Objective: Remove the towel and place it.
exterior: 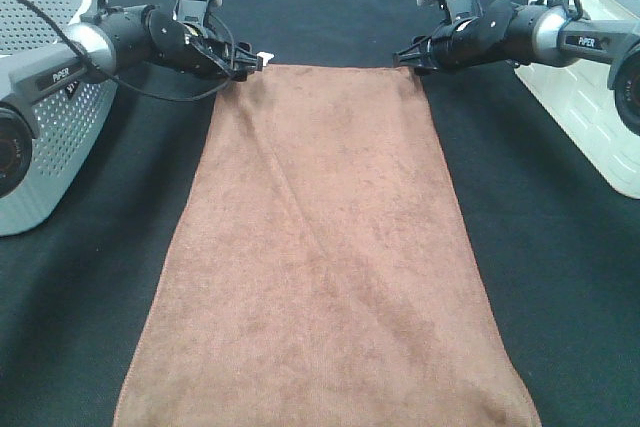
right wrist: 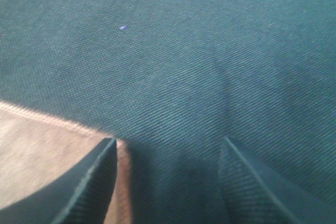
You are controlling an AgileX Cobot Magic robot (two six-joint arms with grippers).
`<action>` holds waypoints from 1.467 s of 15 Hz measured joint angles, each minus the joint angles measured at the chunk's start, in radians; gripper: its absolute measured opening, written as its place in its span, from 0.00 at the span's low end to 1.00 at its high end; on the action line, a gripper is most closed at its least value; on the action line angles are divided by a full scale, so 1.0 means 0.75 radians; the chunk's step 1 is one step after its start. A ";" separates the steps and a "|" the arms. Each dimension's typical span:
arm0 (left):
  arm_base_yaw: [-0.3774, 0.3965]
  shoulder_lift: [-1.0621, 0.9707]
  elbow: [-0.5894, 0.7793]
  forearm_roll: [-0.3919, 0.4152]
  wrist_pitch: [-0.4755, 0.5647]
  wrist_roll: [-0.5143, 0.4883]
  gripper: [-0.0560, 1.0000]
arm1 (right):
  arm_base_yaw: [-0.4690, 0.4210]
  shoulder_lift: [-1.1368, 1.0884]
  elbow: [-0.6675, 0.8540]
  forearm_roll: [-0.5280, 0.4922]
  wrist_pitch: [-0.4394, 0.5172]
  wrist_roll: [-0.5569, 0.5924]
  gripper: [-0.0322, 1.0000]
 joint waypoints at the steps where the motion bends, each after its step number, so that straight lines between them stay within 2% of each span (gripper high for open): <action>1: 0.000 -0.009 0.000 0.001 0.009 0.000 0.72 | 0.000 -0.013 0.000 0.000 0.044 0.000 0.59; 3: 0.000 -0.032 0.000 0.003 0.041 0.000 0.72 | 0.000 -0.039 0.000 0.000 0.095 0.000 0.59; 4: 0.000 -0.072 0.000 0.003 0.100 0.000 0.72 | 0.000 -0.081 0.000 0.007 0.147 0.000 0.59; 6: 0.000 -0.213 0.000 0.009 0.331 0.000 0.75 | 0.000 -0.263 0.000 0.020 0.351 0.036 0.61; 8: 0.000 -0.356 -0.003 0.059 0.593 -0.032 0.84 | 0.000 -0.391 0.000 0.012 0.592 0.113 0.68; 9: 0.004 -0.487 -0.007 0.137 0.875 -0.055 0.87 | 0.000 -0.528 -0.001 -0.071 0.869 0.180 0.71; 10: 0.004 -0.487 -0.007 0.137 0.875 -0.055 0.87 | 0.000 -0.528 -0.001 -0.071 0.869 0.180 0.71; 12: 0.047 -0.596 -0.007 0.196 1.095 -0.131 0.87 | -0.007 -0.667 -0.001 -0.204 1.079 0.364 0.71; 13: 0.152 -0.697 -0.007 0.233 1.156 -0.201 0.87 | -0.049 -0.792 -0.004 -0.312 1.212 0.479 0.71; 14: 0.152 -0.697 -0.007 0.233 1.156 -0.201 0.87 | -0.049 -0.792 -0.004 -0.312 1.212 0.479 0.71; 15: 0.265 -0.785 -0.007 0.247 1.160 -0.237 0.87 | -0.089 -0.873 -0.004 -0.383 1.361 0.493 0.71; 16: 0.308 -0.819 -0.007 0.247 1.163 -0.241 0.87 | -0.097 -0.897 -0.004 -0.395 1.419 0.508 0.71; 19: 0.368 -0.911 0.057 0.247 1.164 -0.241 0.87 | -0.105 -0.955 0.023 -0.395 1.436 0.528 0.71; 22: 0.460 -1.213 0.484 0.253 1.164 -0.189 0.87 | -0.105 -1.185 0.257 -0.393 1.435 0.553 0.71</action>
